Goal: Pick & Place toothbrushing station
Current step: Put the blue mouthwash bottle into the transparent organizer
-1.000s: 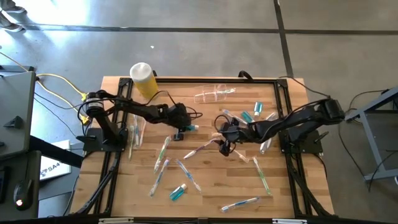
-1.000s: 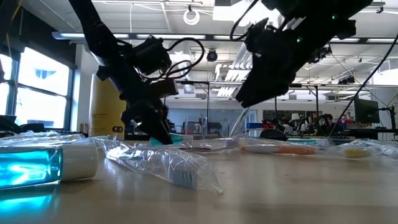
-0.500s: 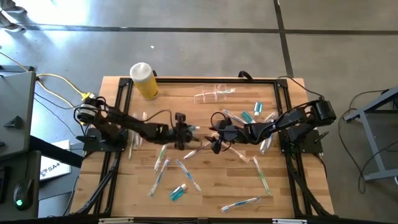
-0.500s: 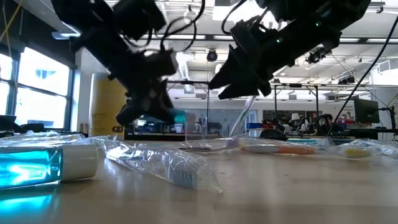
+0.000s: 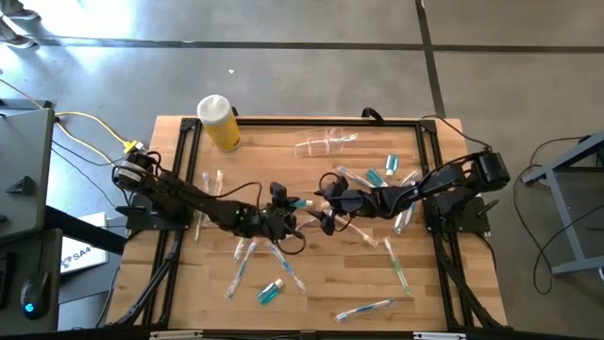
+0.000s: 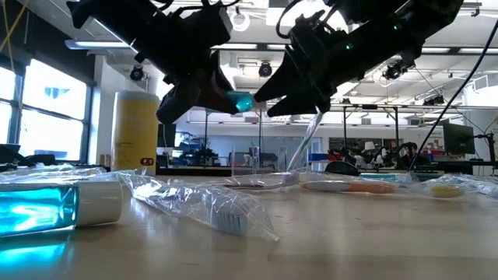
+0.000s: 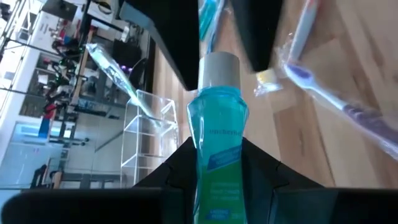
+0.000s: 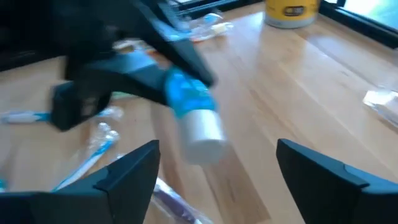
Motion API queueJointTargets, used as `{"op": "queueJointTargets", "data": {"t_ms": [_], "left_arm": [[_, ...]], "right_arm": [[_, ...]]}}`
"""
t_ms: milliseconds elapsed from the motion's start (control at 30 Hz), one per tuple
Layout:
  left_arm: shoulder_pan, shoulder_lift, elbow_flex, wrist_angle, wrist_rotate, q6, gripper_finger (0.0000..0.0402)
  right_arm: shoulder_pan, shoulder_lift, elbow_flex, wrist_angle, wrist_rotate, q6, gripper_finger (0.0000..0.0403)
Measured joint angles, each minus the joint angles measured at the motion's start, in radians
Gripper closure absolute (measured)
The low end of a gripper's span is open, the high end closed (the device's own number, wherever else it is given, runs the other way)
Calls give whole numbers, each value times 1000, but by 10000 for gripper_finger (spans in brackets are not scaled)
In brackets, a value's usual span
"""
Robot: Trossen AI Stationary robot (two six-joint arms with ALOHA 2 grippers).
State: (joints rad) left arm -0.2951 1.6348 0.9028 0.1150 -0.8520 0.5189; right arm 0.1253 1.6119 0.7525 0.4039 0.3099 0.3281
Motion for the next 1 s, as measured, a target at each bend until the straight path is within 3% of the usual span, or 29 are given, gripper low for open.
{"op": "queueJointTargets", "data": {"t_ms": [167,667,1000], "left_arm": [[0,0,0,29,0,2,321],[0,-1,0,145,1,33,321],[-1,-2,0,174,8,34,321]], "right_arm": [[2,0,0,77,-59,-16,82],[-4,0,0,133,-55,-36,120],[-5,-1,-1,157,-98,-45,202]]}}
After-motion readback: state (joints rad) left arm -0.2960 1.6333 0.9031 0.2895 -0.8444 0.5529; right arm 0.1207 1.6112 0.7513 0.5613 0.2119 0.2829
